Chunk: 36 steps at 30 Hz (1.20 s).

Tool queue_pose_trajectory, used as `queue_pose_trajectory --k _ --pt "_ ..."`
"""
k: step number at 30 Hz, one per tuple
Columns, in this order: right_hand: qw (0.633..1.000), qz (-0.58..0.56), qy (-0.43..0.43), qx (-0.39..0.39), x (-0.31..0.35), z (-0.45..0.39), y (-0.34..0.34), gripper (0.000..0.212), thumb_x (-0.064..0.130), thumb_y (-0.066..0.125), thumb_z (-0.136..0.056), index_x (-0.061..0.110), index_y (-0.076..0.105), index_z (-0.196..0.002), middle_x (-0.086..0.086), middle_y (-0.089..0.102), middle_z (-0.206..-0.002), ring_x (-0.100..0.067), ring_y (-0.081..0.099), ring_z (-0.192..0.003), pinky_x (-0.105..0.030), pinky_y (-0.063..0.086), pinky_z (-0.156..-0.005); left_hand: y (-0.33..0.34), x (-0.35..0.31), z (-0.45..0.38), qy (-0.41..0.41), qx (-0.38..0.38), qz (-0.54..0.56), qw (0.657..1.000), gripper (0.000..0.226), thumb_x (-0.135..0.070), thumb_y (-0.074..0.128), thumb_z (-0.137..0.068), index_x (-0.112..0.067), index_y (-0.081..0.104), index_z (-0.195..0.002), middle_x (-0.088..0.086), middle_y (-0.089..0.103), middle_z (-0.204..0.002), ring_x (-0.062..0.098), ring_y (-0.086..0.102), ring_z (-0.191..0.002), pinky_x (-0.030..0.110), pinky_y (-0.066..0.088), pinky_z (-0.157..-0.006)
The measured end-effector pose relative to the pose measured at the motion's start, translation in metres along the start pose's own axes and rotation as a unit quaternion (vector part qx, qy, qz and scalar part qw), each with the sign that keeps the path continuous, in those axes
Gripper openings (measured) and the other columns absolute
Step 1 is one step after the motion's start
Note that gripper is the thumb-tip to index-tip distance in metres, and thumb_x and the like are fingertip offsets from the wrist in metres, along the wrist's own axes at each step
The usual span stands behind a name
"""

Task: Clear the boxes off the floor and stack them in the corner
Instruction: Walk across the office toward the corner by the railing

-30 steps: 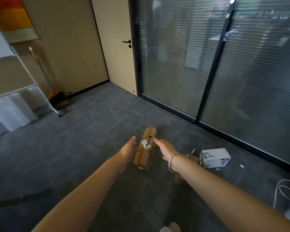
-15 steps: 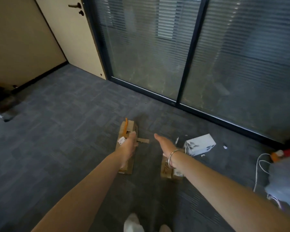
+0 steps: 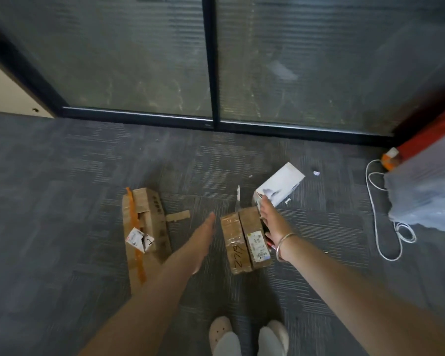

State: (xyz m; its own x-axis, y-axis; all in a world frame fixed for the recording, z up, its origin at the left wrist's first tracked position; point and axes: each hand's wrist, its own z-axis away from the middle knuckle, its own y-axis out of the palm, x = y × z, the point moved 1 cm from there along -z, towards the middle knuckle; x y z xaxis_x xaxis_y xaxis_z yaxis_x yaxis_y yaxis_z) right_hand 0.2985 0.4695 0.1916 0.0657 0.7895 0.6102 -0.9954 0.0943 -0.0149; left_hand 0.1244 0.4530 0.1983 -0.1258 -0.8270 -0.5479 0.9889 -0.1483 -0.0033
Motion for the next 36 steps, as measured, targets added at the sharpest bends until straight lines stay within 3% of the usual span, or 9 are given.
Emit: queue_pose_trajectory --k 4,10,15,19,22,24,26,30,36 --pt "1.000 0.001 0.005 -0.024 -0.047 -0.094 -0.016 0.109 0.093 0.037 -0.061 0.022 0.041 -0.144 -0.002 0.042 -0.147 -0.022 0.039 -0.135 -0.046 0.028 -0.113 0.013 0.033 -0.092 -0.007 -0.007 -0.013 1.000 0.067 -0.060 0.027 -0.098 -0.022 0.023 -0.153 0.006 0.024 -0.159 0.026 0.020 -0.147 0.047 0.013 -0.120" --pt "0.998 -0.017 0.033 -0.044 -0.131 -0.214 -0.033 0.096 0.092 0.048 -0.057 0.019 0.064 -0.117 -0.007 0.069 -0.111 -0.028 0.065 -0.101 -0.048 0.049 -0.095 0.040 0.091 -0.198 -0.012 0.010 -0.021 1.000 0.057 -0.053 0.025 -0.101 -0.021 0.035 -0.148 0.003 0.037 -0.152 0.024 0.028 -0.143 0.040 0.018 -0.116" --pt "0.998 -0.002 0.048 -0.039 -0.186 -0.288 -0.051 0.058 0.061 0.046 -0.090 0.009 0.071 -0.100 -0.016 0.073 -0.098 -0.033 0.069 -0.083 -0.033 0.051 -0.065 0.056 0.139 -0.275 -0.015 -0.017 -0.027 0.999 0.023 -0.043 0.034 -0.103 -0.032 0.052 -0.091 -0.018 0.051 -0.087 0.000 0.046 -0.080 0.026 0.034 -0.081" --pt "0.994 0.066 0.033 -0.078 -0.227 -0.341 -0.064 0.042 0.049 0.053 -0.093 0.017 0.057 -0.119 -0.009 0.067 -0.115 -0.027 0.065 -0.098 -0.031 0.049 -0.068 0.062 0.190 -0.339 -0.029 -0.055 -0.010 0.998 0.024 -0.041 0.051 -0.098 -0.025 0.056 -0.113 -0.005 0.066 -0.104 0.002 0.056 -0.080 0.021 0.038 -0.061" --pt "0.990 0.088 0.040 -0.106 -0.251 -0.367 -0.070 0.076 0.039 0.065 -0.089 0.013 0.028 -0.149 -0.005 0.051 -0.139 -0.024 0.057 -0.114 -0.026 0.043 -0.065 0.064 0.221 -0.375 -0.063 -0.086 0.013 0.994 0.049 -0.038 0.068 -0.087 -0.018 0.045 -0.126 -0.004 0.059 -0.119 0.012 0.057 -0.091 0.023 0.043 -0.064" --pt "0.990 0.095 0.035 -0.096 -0.261 -0.378 -0.071 0.073 0.032 0.071 -0.085 0.013 0.034 -0.145 -0.005 0.058 -0.128 -0.019 0.061 -0.096 -0.024 0.046 -0.060 0.068 0.234 -0.395 -0.054 -0.079 0.022 0.995 0.080 -0.046 0.083 -0.068 -0.015 0.044 -0.130 -0.004 0.060 -0.126 0.015 0.062 -0.100 0.032 0.053 -0.077" --pt "0.986 0.137 0.030 -0.089 -0.270 -0.388 -0.070 0.067 0.034 0.078 -0.077 0.015 0.046 -0.133 -0.003 0.062 -0.123 -0.016 0.063 -0.092 -0.034 0.056 -0.073 0.072 0.243 -0.411 -0.060 -0.085 0.008 0.995 0.105 -0.052 0.088 -0.054 -0.017 0.038 -0.139 0.002 0.062 -0.126 0.023 0.062 -0.109 0.046 0.051 -0.095" --pt "0.965 0.242 0.037 -0.095 -0.282 -0.403 -0.065 0.125 0.052 0.085 -0.055 0.016 0.015 -0.152 -0.003 0.044 -0.144 -0.024 0.050 -0.126 -0.044 0.047 -0.099 0.078 0.244 -0.427 -0.082 -0.117 -0.015 0.990 0.104 -0.036 0.087 -0.066 -0.010 0.019 -0.140 0.011 0.052 -0.128 0.031 0.056 -0.117 0.046 0.045 -0.102" --pt "0.955 0.271 0.022 -0.119 -0.261 -0.367 -0.051 0.099 0.052 0.083 -0.062 0.020 0.034 -0.142 0.003 0.058 -0.129 -0.021 0.057 -0.118 -0.041 0.047 -0.098 0.072 0.231 -0.407 -0.101 -0.156 -0.026 0.982 0.104 -0.040 0.088 -0.064 -0.009 0.018 -0.133 0.014 0.049 -0.124 0.032 0.054 -0.115 0.043 0.047 -0.098"
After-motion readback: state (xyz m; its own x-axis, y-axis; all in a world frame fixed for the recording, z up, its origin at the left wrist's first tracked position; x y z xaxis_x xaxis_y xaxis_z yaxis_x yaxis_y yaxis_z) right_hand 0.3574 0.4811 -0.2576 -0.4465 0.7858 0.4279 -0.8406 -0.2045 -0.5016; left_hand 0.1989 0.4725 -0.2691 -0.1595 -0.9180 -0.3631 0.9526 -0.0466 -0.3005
